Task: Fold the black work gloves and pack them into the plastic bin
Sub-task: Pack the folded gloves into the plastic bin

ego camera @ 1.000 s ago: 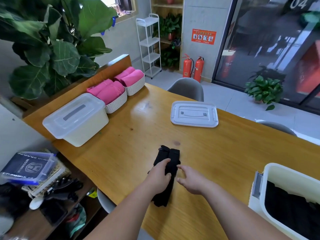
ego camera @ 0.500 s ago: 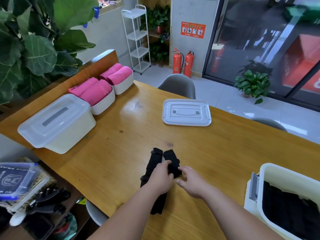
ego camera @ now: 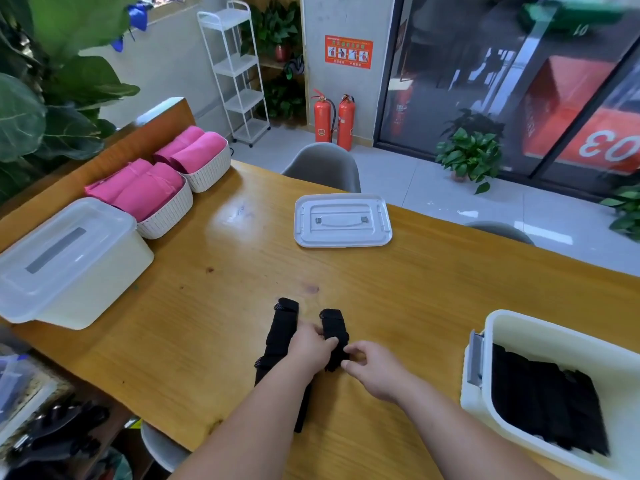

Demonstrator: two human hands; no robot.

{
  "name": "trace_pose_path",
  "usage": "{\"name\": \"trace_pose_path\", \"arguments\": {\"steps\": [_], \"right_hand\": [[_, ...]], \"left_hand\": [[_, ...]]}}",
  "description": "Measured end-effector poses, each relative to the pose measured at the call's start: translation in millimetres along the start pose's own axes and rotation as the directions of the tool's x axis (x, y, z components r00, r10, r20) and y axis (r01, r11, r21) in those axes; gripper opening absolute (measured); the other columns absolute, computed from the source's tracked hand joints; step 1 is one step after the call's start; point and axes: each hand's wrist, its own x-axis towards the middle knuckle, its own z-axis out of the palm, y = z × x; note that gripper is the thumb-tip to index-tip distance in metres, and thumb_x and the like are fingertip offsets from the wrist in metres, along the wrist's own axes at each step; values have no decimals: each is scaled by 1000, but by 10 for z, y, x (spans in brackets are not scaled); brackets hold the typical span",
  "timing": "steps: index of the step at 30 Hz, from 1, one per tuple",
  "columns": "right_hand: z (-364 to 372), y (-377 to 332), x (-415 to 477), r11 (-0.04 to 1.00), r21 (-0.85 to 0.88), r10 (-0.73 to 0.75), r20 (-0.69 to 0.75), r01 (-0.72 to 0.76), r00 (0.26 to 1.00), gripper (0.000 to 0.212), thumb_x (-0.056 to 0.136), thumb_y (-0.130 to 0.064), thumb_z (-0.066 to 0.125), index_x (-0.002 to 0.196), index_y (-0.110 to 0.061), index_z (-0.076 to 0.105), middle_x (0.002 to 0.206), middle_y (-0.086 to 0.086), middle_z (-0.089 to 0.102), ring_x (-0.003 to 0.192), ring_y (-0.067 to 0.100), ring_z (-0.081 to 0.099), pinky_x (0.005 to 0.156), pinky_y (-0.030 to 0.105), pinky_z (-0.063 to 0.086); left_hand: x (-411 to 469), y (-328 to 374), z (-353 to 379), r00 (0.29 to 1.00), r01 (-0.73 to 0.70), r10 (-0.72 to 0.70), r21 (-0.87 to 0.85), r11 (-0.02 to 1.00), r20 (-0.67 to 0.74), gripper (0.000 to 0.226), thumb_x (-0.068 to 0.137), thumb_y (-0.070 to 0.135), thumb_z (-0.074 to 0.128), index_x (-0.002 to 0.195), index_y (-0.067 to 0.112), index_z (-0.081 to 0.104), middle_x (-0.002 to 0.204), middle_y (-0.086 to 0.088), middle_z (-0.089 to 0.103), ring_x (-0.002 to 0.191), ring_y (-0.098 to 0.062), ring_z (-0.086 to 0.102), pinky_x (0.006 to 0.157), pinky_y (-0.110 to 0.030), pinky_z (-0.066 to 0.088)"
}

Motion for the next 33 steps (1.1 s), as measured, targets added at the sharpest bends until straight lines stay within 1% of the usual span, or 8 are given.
{"name": "trace_pose_path", "arguments": {"steps": [4, 8, 15, 18, 21, 26, 30, 33], "right_hand": [[-85, 58, -53, 999, 50, 1, -24, 0, 1000, 40, 100, -46, 67, 138, -35, 63, 138, -15, 66, 121, 9, 64, 105, 34, 52], [-275, 40, -110, 989, 146, 12, -157, 12, 987, 27, 101, -39, 67, 129, -37, 65, 128, -12, 67, 104, 8, 67, 92, 34, 56], [-712, -79, -339, 938, 327, -21, -280, 115, 960, 51, 101, -44, 68, 148, -46, 49, 133, -7, 62, 108, 11, 63, 83, 31, 49], [-867, -57, -475, 898, 411, -35, -285, 155, 958, 58, 99, -48, 70, 149, -57, 43, 131, -14, 62, 115, 13, 64, 99, 39, 55], [-1003, 39, -630, 837, 502, -76, -286, 217, 955, 59, 101, -38, 70, 150, -59, 44, 124, -16, 67, 118, 9, 66, 107, 47, 54], [-1249, 258, -990, 765, 573, -112, -333, 295, 936, 63, 102, -22, 70, 139, -68, 50, 122, -6, 74, 106, 15, 77, 93, 43, 61], [-1441, 507, -1239, 761, 560, -97, -402, 328, 910, 63, 100, -18, 72, 138, -66, 54, 120, -4, 73, 99, 23, 78, 88, 63, 62], [-1576, 725, -1448, 731, 577, -100, -438, 365, 893, 51, 101, -12, 72, 130, -53, 68, 127, 3, 70, 101, 23, 78, 91, 50, 64]], "left_hand": [[-48, 16, 34, 999, 7, -2, -126, 992, 41, 41, 97, 31, 78, 133, 19, 63, 115, 6, 67, 104, -18, 67, 92, -35, 57], [-121, 101, -3, 996, -20, 45, -321, 947, 72, 33, 97, 22, 77, 127, 18, 64, 113, -2, 72, 101, -19, 73, 96, -41, 62], [-344, 365, -118, 971, -115, 210, -549, 828, 112, 28, 98, 13, 73, 126, 13, 69, 116, -12, 77, 100, -21, 79, 95, -39, 64], [-470, 495, -91, 954, -145, 270, -584, 799, 133, 27, 98, 12, 71, 126, 12, 69, 119, -15, 77, 103, -25, 79, 97, -44, 63], [-638, 647, -9, 927, -178, 338, -606, 775, 160, 26, 99, 10, 70, 125, 9, 69, 119, -17, 77, 104, -30, 78, 97, -46, 62], [-926, 925, 233, 887, -217, 418, -623, 752, 196, 27, 99, 6, 70, 126, 6, 68, 116, -17, 78, 104, -33, 78, 93, -43, 62], [-1107, 1148, 484, 852, -237, 467, -621, 747, 237, 30, 99, 9, 72, 129, 5, 66, 117, -20, 77, 105, -34, 78, 95, -44, 62], [-1212, 1323, 700, 825, -253, 499, -615, 747, 267, 31, 100, 10, 73, 129, 5, 66, 117, -20, 77, 106, -34, 77, 96, -45, 62]]}}
